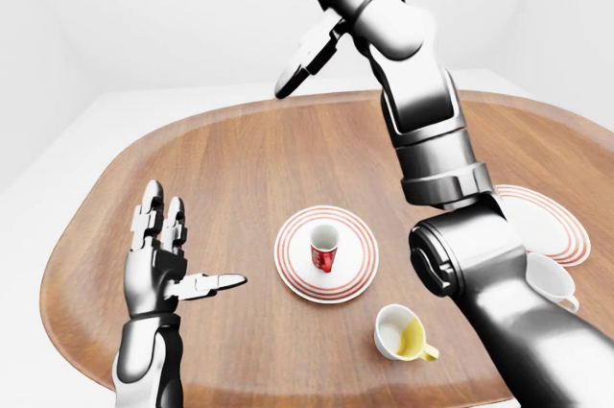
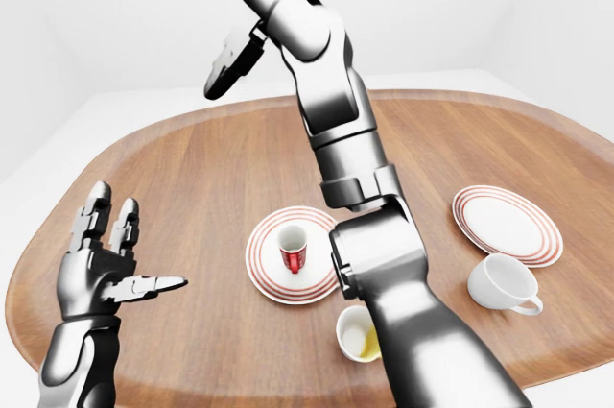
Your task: Put the red mug on the left plate.
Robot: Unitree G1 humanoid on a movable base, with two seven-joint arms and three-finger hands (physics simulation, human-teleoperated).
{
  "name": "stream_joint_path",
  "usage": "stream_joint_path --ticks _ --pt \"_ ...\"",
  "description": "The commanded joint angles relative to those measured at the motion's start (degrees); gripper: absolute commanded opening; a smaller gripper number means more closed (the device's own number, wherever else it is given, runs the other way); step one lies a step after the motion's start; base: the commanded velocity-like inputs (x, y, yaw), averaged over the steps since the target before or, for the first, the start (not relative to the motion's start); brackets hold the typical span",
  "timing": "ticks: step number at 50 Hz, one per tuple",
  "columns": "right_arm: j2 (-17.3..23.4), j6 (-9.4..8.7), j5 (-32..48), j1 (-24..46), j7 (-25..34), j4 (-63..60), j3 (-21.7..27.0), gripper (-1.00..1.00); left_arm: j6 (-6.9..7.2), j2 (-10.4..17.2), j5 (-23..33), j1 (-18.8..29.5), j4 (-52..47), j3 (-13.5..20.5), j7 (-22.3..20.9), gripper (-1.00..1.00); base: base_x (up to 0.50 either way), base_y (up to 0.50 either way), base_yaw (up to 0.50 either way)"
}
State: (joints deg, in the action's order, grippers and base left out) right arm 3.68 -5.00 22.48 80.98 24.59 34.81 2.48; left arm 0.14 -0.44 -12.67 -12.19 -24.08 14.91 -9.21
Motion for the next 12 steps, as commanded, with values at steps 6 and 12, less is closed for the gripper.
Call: stream_joint_path --ticks 6,12 --pt "6.82 0.00 4.39 -9.20 4.78 -32.21 -3.33 1.00 -0.17 -0.23 0.13 -0.28 -0.28 0.02 -0.03 1.00 0.00 0.00 0.00" --pt "7.64 0.00 10.92 -17.25 10.04 -51.14 -3.21 1.00 -0.19 -0.32 0.36 -0.38 -0.39 -0.25 -0.01 1.00 0.00 0.00 0.00"
